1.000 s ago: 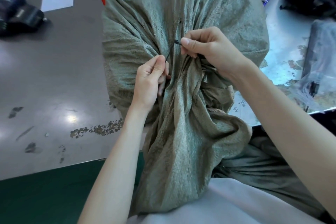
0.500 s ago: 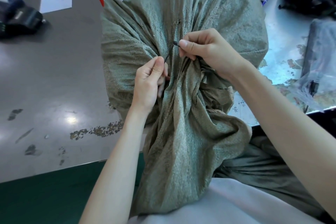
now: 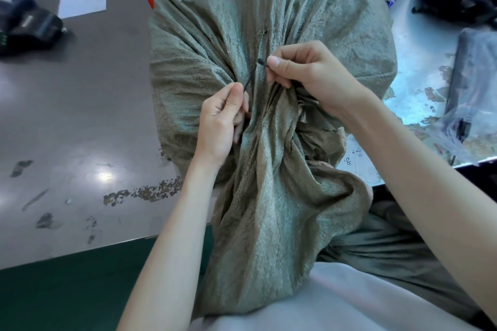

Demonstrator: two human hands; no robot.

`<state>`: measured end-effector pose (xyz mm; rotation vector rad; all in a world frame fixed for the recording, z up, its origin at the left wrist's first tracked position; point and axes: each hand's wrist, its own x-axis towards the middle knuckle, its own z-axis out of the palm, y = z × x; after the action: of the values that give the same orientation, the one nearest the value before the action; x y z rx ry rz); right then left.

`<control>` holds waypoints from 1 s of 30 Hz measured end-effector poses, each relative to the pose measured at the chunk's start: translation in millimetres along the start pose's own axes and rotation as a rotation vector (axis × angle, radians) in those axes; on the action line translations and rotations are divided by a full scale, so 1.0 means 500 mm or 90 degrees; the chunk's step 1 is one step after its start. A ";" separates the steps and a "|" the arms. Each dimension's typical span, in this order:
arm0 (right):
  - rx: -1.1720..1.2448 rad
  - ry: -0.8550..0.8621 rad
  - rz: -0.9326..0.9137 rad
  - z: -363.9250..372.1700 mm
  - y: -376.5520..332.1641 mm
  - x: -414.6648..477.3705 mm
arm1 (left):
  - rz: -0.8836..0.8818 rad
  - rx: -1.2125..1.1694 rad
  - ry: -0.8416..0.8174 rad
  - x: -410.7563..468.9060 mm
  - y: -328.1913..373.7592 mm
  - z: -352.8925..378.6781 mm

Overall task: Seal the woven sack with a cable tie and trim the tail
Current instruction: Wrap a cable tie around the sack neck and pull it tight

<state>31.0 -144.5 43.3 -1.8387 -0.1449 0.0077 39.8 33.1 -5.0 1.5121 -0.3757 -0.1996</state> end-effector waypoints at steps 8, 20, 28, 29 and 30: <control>-0.032 -0.005 0.001 0.005 -0.003 0.001 | -0.003 0.004 0.006 0.000 0.001 0.000; -0.056 -0.021 0.001 0.011 -0.001 0.003 | -0.016 0.008 0.012 -0.002 0.003 0.002; 0.000 0.002 0.000 0.003 0.003 0.001 | 0.007 0.040 0.013 0.003 0.005 0.001; -0.002 0.001 -0.001 0.004 0.004 0.001 | 0.012 0.036 0.013 0.007 0.008 0.000; 0.000 0.002 -0.001 0.005 0.005 0.001 | 0.016 0.022 0.012 0.012 0.011 0.000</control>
<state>31.7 -142.8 40.5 -1.8391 -0.1447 0.0042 44.7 31.5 0.9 1.5417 -0.3847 -0.1592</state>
